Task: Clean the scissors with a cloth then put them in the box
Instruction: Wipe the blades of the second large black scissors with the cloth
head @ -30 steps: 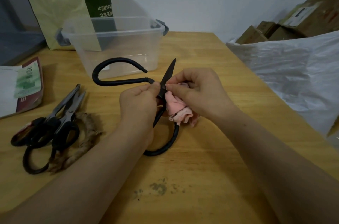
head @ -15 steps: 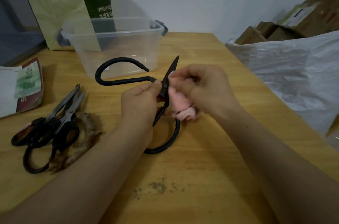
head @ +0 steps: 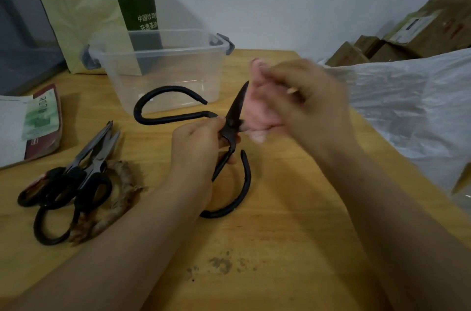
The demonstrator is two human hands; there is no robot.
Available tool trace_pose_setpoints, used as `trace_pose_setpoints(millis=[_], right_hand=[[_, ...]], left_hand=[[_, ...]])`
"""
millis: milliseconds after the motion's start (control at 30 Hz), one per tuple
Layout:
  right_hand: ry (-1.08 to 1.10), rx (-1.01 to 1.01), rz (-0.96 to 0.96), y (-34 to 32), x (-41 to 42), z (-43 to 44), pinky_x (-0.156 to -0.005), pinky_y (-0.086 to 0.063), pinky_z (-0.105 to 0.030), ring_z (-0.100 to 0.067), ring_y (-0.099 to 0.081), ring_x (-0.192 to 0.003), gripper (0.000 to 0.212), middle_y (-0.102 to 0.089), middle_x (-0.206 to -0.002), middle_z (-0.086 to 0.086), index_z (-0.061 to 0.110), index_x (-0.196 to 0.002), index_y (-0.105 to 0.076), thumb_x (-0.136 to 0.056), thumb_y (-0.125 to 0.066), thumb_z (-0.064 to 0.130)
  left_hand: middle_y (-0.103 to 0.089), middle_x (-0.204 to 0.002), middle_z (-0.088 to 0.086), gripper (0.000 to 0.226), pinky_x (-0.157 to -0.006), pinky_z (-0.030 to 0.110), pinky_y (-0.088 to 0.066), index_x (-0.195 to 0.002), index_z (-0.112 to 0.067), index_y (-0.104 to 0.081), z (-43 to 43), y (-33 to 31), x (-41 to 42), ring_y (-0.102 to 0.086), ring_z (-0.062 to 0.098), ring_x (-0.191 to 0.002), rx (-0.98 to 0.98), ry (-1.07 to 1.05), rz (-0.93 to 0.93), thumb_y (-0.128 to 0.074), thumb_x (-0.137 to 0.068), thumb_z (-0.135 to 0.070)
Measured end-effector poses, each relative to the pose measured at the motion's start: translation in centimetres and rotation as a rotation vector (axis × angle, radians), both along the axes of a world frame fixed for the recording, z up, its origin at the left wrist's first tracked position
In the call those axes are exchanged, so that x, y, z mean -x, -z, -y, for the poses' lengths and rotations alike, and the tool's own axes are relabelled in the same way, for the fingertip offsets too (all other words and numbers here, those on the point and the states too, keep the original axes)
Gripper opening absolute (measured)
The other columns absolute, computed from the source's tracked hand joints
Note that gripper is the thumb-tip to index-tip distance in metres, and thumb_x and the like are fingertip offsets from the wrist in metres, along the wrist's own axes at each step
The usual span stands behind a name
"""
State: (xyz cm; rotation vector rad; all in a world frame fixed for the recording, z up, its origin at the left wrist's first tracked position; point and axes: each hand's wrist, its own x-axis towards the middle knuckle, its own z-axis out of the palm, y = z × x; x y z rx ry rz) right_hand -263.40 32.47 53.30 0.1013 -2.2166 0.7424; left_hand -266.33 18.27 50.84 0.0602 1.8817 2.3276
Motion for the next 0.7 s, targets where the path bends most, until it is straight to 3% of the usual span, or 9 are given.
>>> trace_pose_setpoints(millis=[100,200,367,533,633,700], right_hand=[[-0.173,-0.107,0.211,2.0,1.0,1.0,-0.085,-0.047,-0.021,-0.01,-0.055,-0.102,0.029,-0.059,-0.115,0.003,0.022,-0.12,-0.066,-0.091,-0.062,0.02],[-0.164,-0.034,0.109,2.7,2.0,0.7,-0.083,-0.044,-0.013,-0.01,-0.056,-0.097,0.022,-0.059,-0.104,0.003,0.015,-0.106,-0.073,-0.086,-0.066,0.01],[0.005,0.068,0.115,1.7,2.1,0.1,-0.076,-0.038,-0.003,-0.005,-0.049,-0.09,0.019,-0.052,-0.098,0.008,0.011,-0.104,-0.073,-0.089,-0.061,0.009],[0.304,0.077,0.191,1.3,2.2,-3.0,-0.067,-0.03,-0.012,-0.011,-0.049,-0.095,0.023,-0.049,-0.101,0.005,0.014,-0.113,-0.068,-0.095,-0.052,0.015],[0.275,0.152,0.298,1.0,1.4,-4.5,-0.082,-0.033,-0.012,-0.008,-0.051,-0.107,0.034,-0.059,-0.119,0.004,0.024,-0.123,-0.063,-0.094,-0.052,0.01],[0.235,0.181,0.395,0.6,1.0,-4.4,-0.092,-0.04,-0.023,-0.01,-0.046,-0.123,0.046,-0.057,-0.128,0.006,0.032,-0.131,-0.055,-0.091,-0.05,0.008]], left_hand=[[-0.063,-0.061,0.011,0.021,-0.044,0.026,-0.045,-0.071,0.0,-0.062,0.0,0.1,-0.1,-0.06,0.023,-0.055,0.019,0.036,-0.047,-0.055,-0.091,-0.003],[-0.061,-0.056,0.005,0.022,-0.041,0.023,-0.043,-0.071,-0.003,-0.065,-0.2,0.4,-0.2,-0.055,0.015,-0.048,0.047,0.048,-0.086,-0.055,-0.091,-0.002],[-0.067,-0.07,0.012,0.015,-0.041,0.025,-0.043,-0.081,-0.005,-0.066,-0.6,0.6,-0.4,-0.065,0.024,-0.067,0.071,0.104,-0.091,-0.056,-0.091,-0.002],[-0.066,-0.065,0.006,0.013,-0.042,0.023,-0.044,-0.084,0.0,-0.066,-0.7,0.3,-0.7,-0.064,0.015,-0.063,0.052,0.128,-0.137,-0.055,-0.091,-0.002],[-0.066,-0.066,0.005,0.012,-0.044,0.022,-0.047,-0.087,0.002,-0.066,-0.3,0.1,-0.3,-0.066,0.014,-0.066,-0.005,0.089,-0.142,-0.055,-0.091,-0.003],[-0.067,-0.066,0.004,0.014,-0.047,0.022,-0.048,-0.085,-0.003,-0.066,-0.1,0.0,-0.1,-0.067,0.016,-0.071,-0.03,0.068,-0.134,-0.055,-0.092,-0.004]])
